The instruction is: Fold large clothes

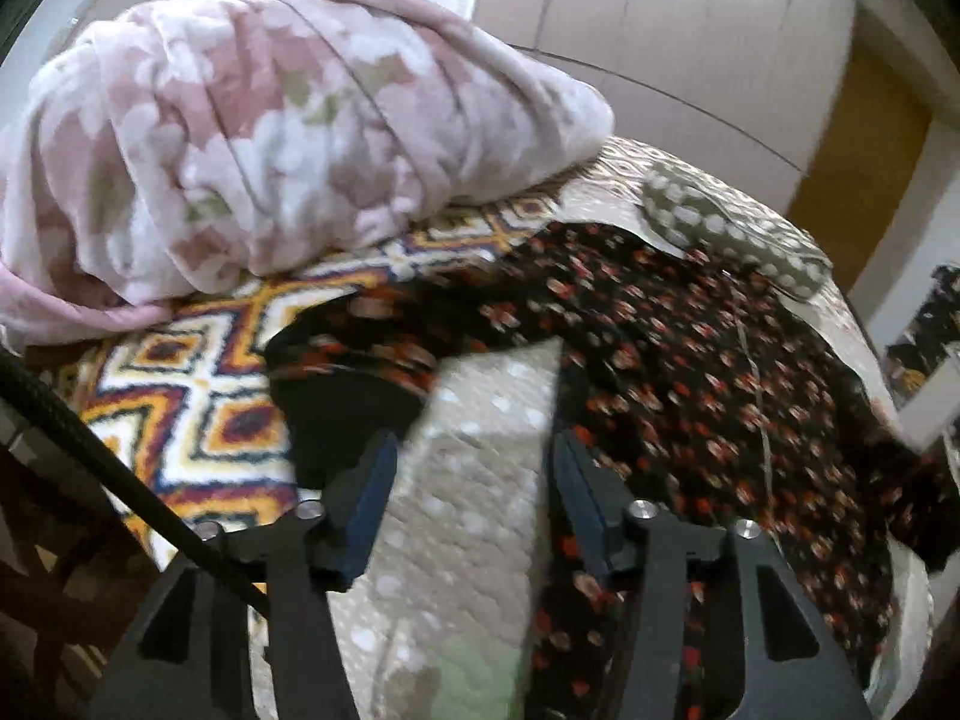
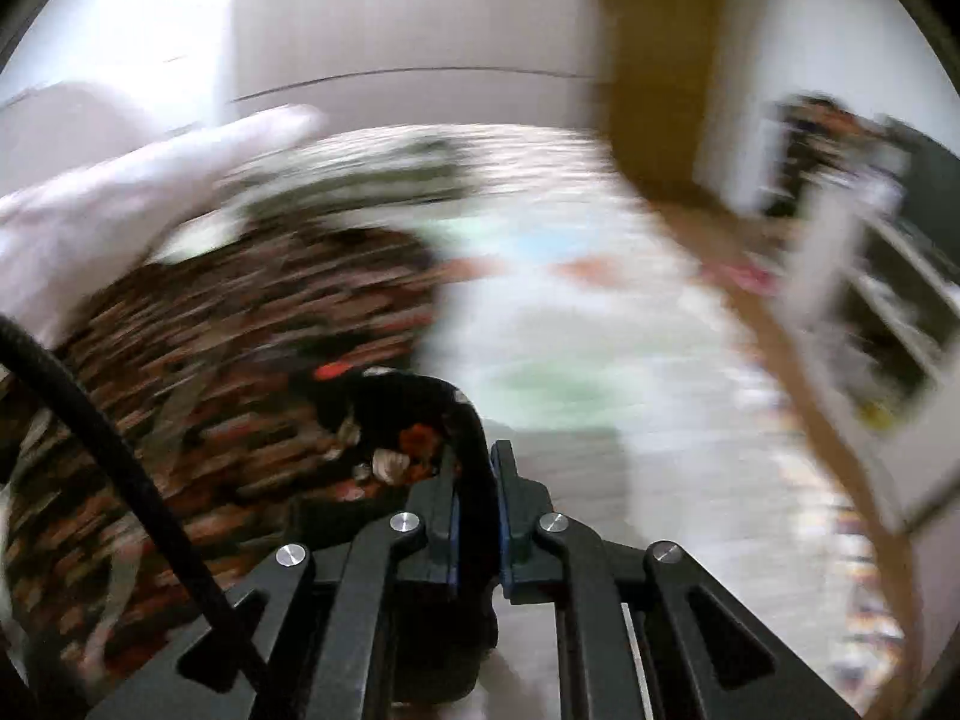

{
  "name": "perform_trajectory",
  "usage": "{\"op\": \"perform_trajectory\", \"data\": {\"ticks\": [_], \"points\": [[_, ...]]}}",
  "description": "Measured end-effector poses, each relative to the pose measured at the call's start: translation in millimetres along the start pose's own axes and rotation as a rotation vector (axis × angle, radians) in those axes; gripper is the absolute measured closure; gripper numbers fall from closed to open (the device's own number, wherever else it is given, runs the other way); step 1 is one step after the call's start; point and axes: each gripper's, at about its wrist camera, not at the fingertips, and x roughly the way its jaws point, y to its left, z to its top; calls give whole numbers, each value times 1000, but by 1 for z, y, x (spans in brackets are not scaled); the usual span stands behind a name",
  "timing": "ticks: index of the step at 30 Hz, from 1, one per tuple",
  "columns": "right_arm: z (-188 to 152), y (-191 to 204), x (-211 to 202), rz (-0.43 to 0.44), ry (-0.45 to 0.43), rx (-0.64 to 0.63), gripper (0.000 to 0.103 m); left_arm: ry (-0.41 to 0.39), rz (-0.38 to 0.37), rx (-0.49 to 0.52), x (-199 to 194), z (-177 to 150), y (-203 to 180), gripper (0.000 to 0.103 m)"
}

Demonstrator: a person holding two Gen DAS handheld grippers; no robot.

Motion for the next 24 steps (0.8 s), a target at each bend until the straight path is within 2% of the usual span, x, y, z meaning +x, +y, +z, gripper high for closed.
{"op": "perform_trajectory", "data": {"ticks": [1,2,3,4,5,6,8,10,13,15,16,18,19,20,21,22,23,24], "points": [[8,-29,7,-103,10,30,93,15,-18,7,1,-1,-3,45],[14,-64,19,-276,51,66,91,41,-25,11,0,0,-4,43],[17,-82,21,-381,81,84,88,67,-41,11,3,-5,-5,41],[12,-101,19,-452,123,119,85,94,-45,14,4,-7,-5,39],[11,-118,12,-450,128,165,85,117,-54,14,5,-10,-7,36],[4,-129,-6,-400,102,210,80,146,-72,16,10,-17,-7,34],[-12,-131,-33,-257,87,219,56,198,-94,32,18,-25,-7,34],[-34,-113,-51,-25,113,197,48,237,-159,37,27,-38,-6,34],[-74,-82,-79,295,195,218,46,284,-262,62,36,-58,-13,34],[-102,-55,-88,399,243,253,43,308,-325,82,37,-70,-20,34],[-116,-48,-95,445,262,257,43,317,-328,102,36,-77,-25,33],[-132,-28,-86,473,297,246,43,298,-268,169,33,-85,-37,32],[-140,-20,-88,471,307,237,43,301,-230,203,34,-86,-42,37],[-145,-11,-80,469,316,240,44,297,-189,232,33,-86,-47,64],[-151,-3,-81,447,318,230,48,305,-155,250,30,-84,-47,75],[-150,0,-77,414,318,220,66,320,-159,239,28,-77,-44,78],[-151,1,-80,417,331,213,78,324,-161,221,24,-70,-39,83],[-148,-2,-80,444,341,234,79,320,-165,206,19,-64,-33,86]]}}
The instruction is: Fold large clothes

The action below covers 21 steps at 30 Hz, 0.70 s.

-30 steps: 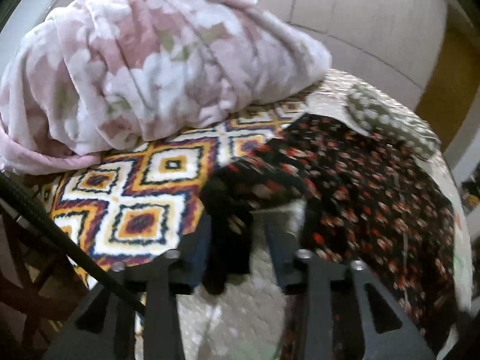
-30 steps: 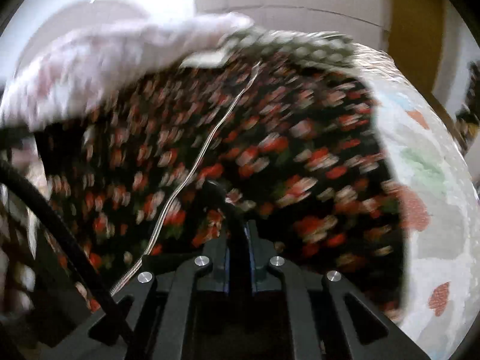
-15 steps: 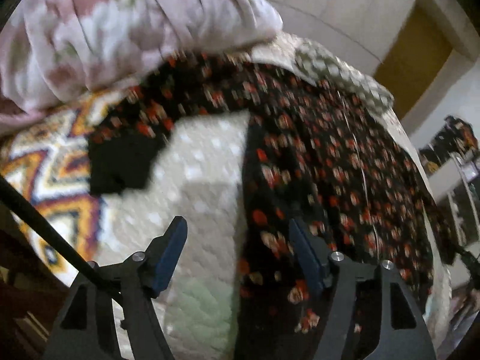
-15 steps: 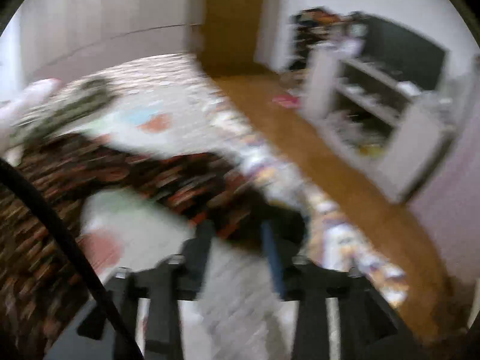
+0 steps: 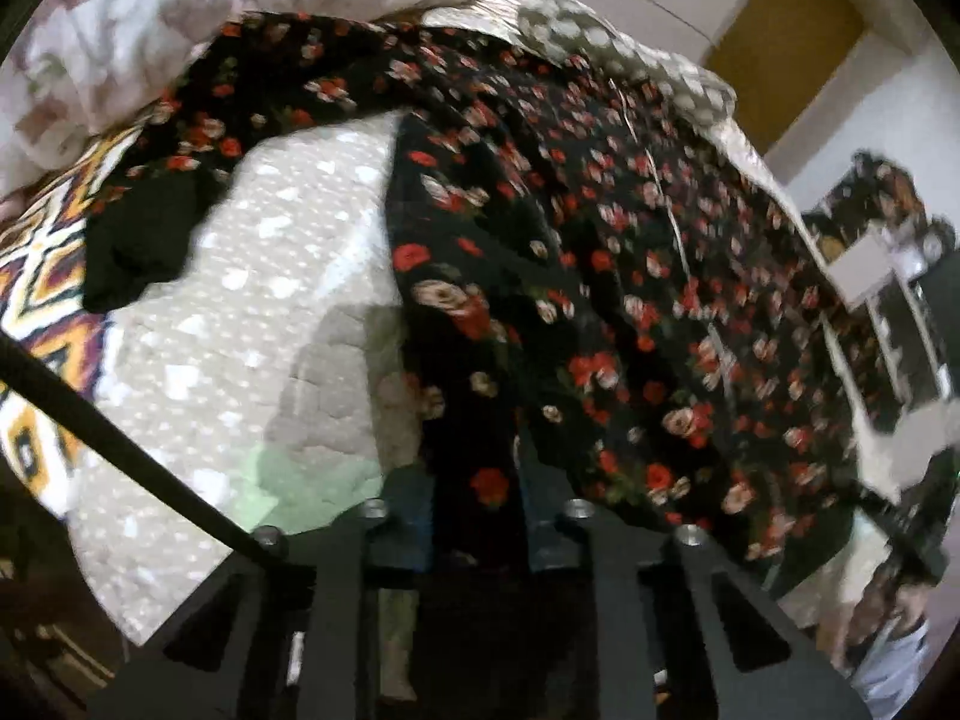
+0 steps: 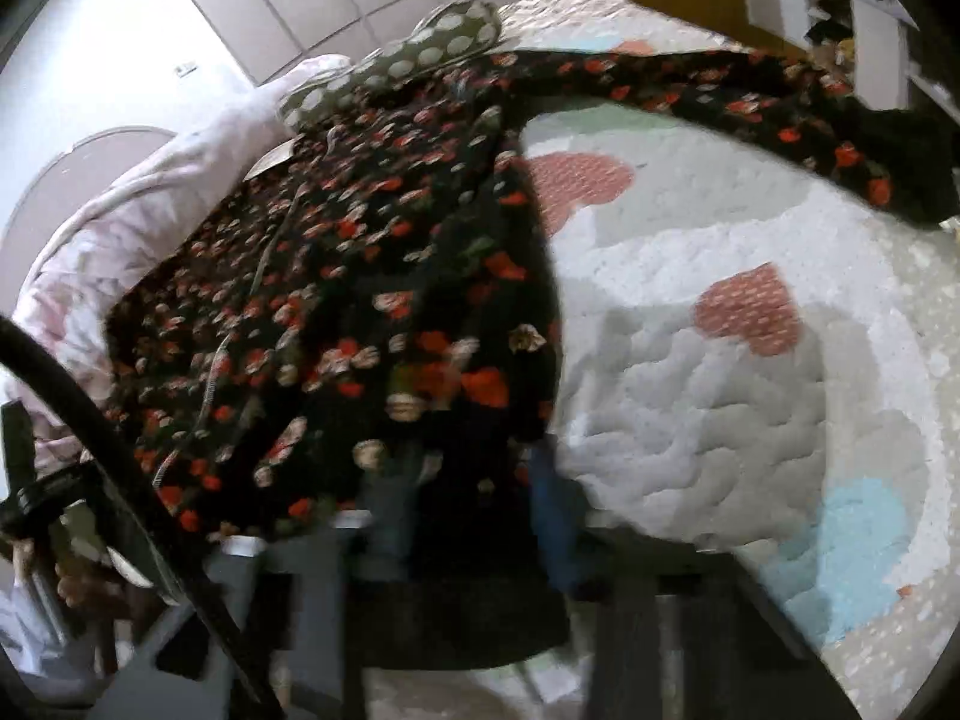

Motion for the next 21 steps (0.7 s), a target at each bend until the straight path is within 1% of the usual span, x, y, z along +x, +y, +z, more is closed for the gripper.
{"op": "perform_trajectory", "data": {"ticks": [1,3,5,8,9,10,11,13,14,16,17,18,19,20,21], "points": [[2,-5,-2,20,-2,13,81,-15,-2,-6,-9,2,5,86],[8,-2,-14,41,-13,5,86,-43,7,-12,-32,2,14,88],[3,3,-32,50,-20,-8,87,-62,34,-6,-42,5,21,91],[-12,1,-48,85,-8,-18,87,-84,120,2,-55,-3,30,95],[-15,0,-50,90,10,-24,87,-88,167,11,-58,-6,34,100],[-23,2,-50,84,29,-36,87,-99,208,17,-62,-9,37,100],[-27,-1,-48,75,48,-57,87,-111,216,19,-67,-13,43,100],[-38,-6,-44,51,75,-104,87,-136,199,13,-75,-18,49,99],[-42,-6,-45,50,90,-118,87,-156,211,22,-80,-19,47,99],[-41,-4,-50,40,65,-146,87,-211,250,57,-88,-21,36,90],[-37,-6,-54,34,39,-155,87,-230,254,71,-91,-19,29,76],[-30,-9,-57,28,12,-152,86,-251,248,79,-94,-18,19,57],[-21,-13,-61,19,-23,-136,84,-278,226,82,-97,-17,11,50],[-6,-21,-65,-8,-68,-105,75,-306,200,83,-98,-14,3,43],[0,-28,-66,-27,-99,-81,69,-319,192,87,-97,-15,-9,42]]}}
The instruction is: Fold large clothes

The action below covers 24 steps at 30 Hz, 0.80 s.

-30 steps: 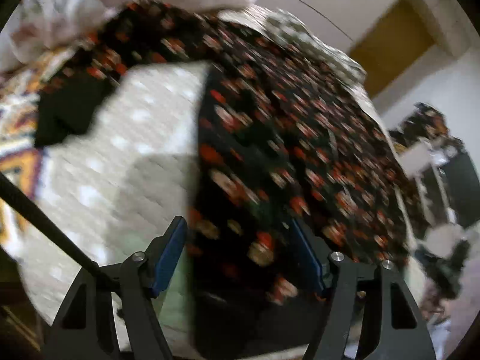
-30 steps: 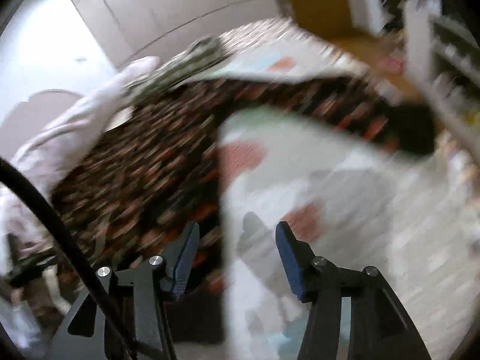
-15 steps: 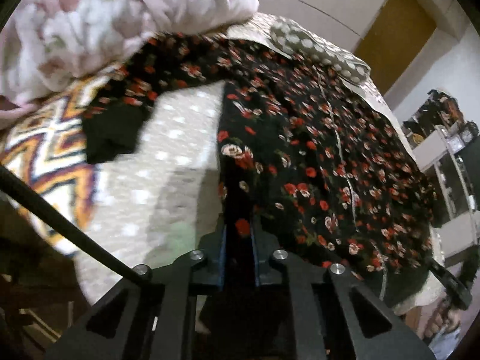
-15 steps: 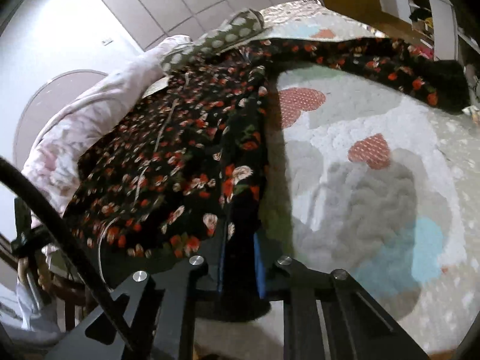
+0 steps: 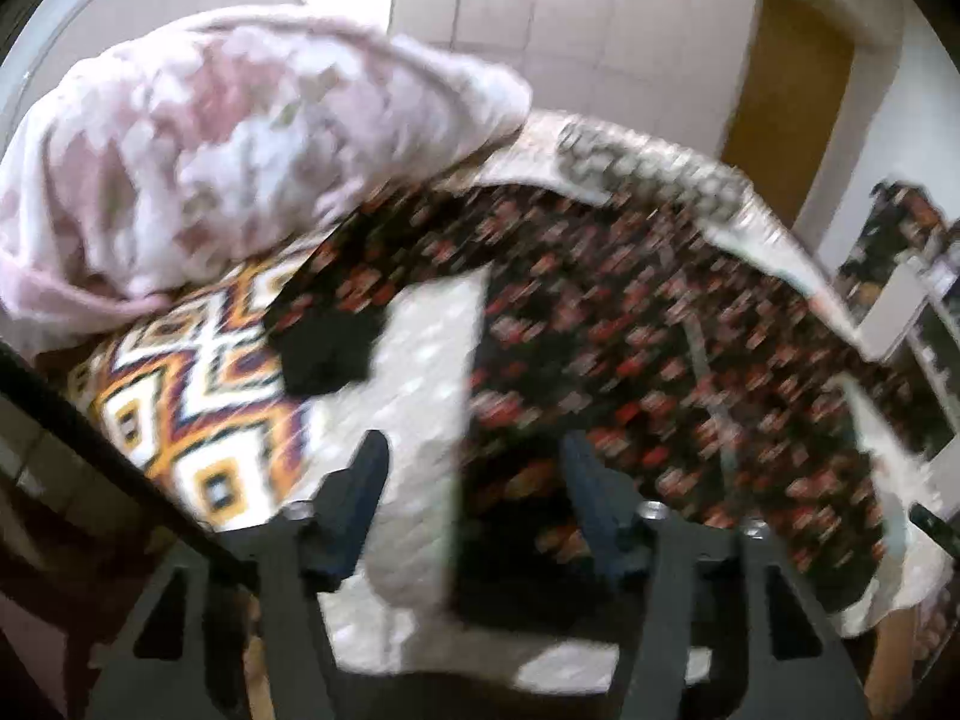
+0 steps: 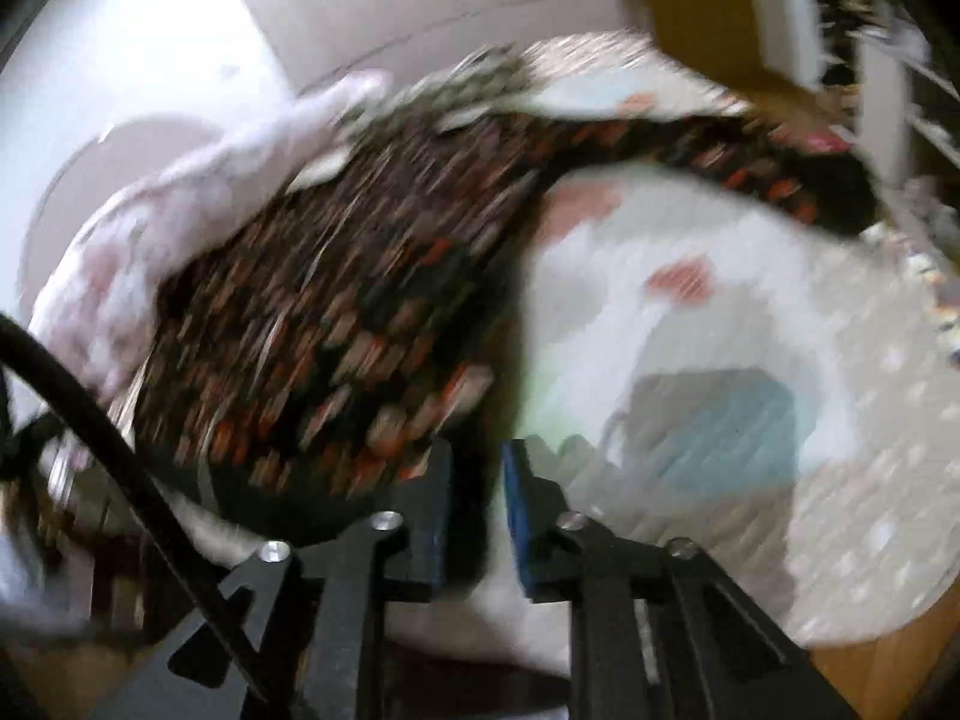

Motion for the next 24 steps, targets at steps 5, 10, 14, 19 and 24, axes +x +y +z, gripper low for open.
{"op": "perform_trajectory", "data": {"ticks": [5,10,14,19,24], "points": [[53,-55,8,-113,-129,213,60,43,-95,26,19,2,-51,39],[127,-117,28,-90,-197,430,48,99,-138,65,42,-5,-89,37],[175,-172,72,22,-172,751,38,150,-154,76,62,-12,-109,37],[200,-217,127,22,-115,1072,38,210,-177,90,84,-19,-124,38],[211,-232,150,-156,-63,1165,92,236,-183,102,94,-21,-128,37]]}}
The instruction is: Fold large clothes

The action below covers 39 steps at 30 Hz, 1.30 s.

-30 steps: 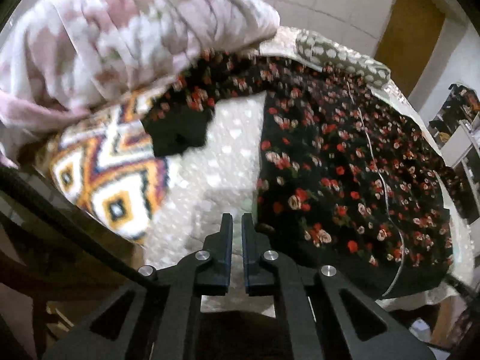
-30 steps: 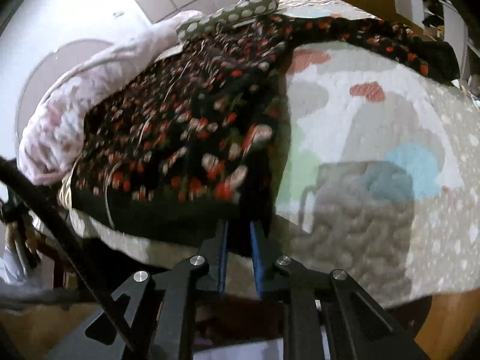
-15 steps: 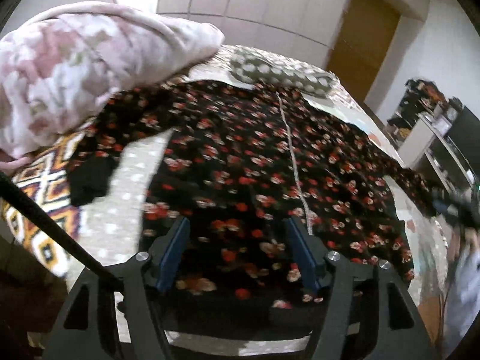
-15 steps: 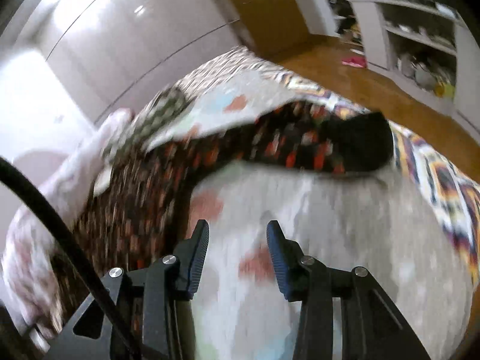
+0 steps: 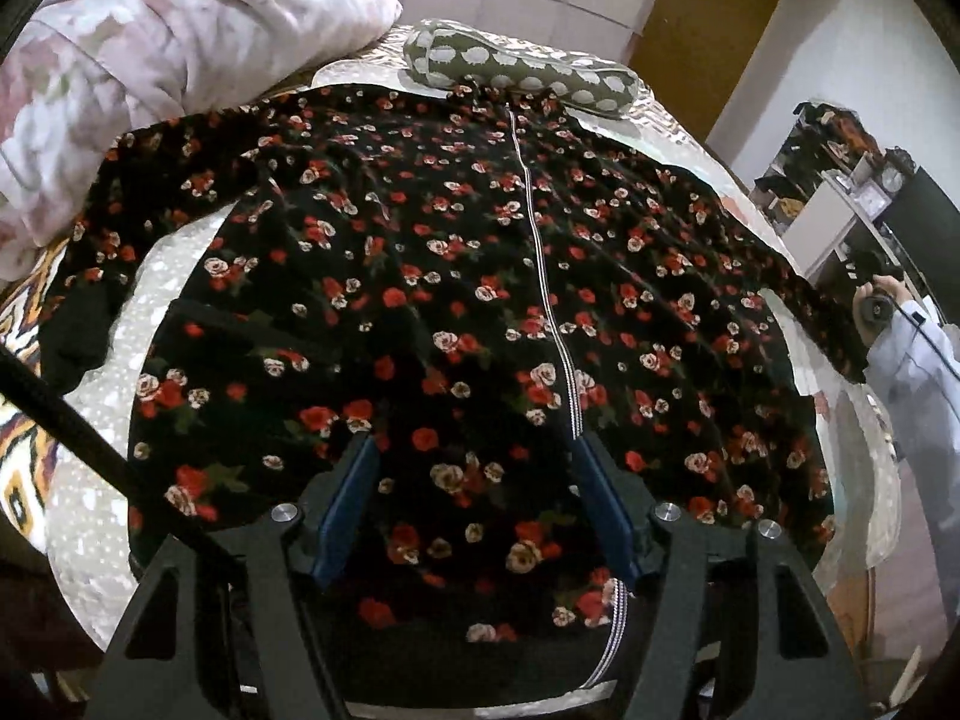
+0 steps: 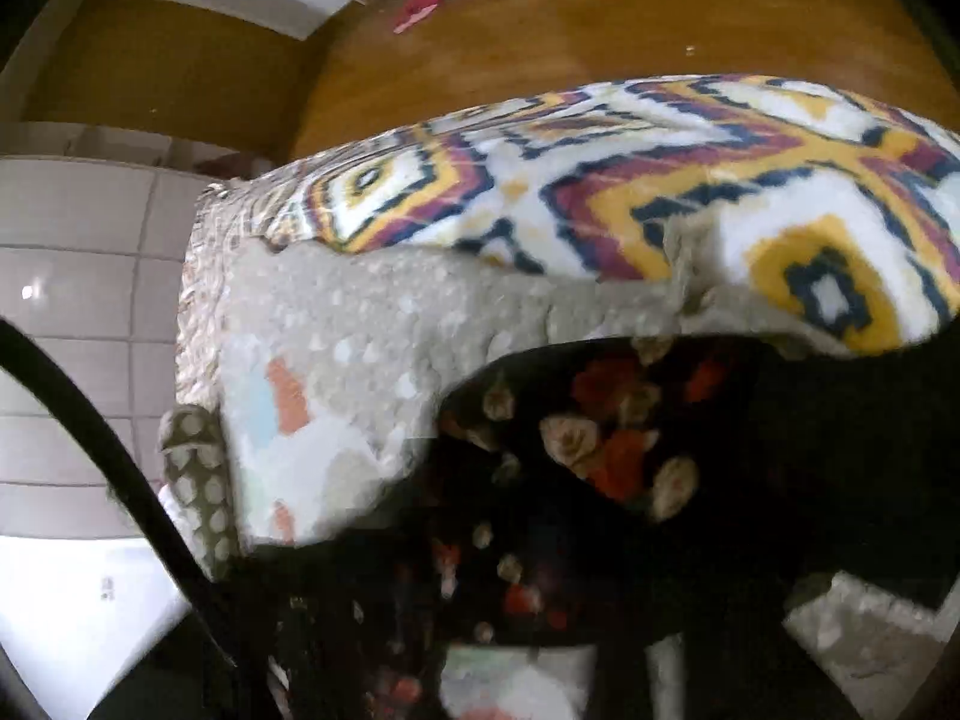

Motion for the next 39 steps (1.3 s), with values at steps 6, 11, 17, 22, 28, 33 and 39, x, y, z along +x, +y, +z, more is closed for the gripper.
{"op": "perform_trajectory", "data": {"ticks": [6,11,17,22,28,33,39], "points": [[-13,70,-53,124,-83,-320,94,-18,-18,-6,-1,10,0,37],[-35,90,-145,378,-175,-495,93,-42,-38,-14,-6,10,-1,37],[-37,-31,-117,319,-102,-412,92,-14,-56,-18,-5,-1,-2,37],[-36,-136,-71,236,-5,-197,90,0,-42,-27,-4,-5,0,37],[-55,-117,-109,104,-162,-525,74,8,-12,-47,5,-10,2,37],[-100,-55,-124,72,-272,-949,26,7,2,-39,7,-11,2,37],[-154,-11,-76,-78,-331,-1290,27,4,11,-65,6,-11,10,37]]}}
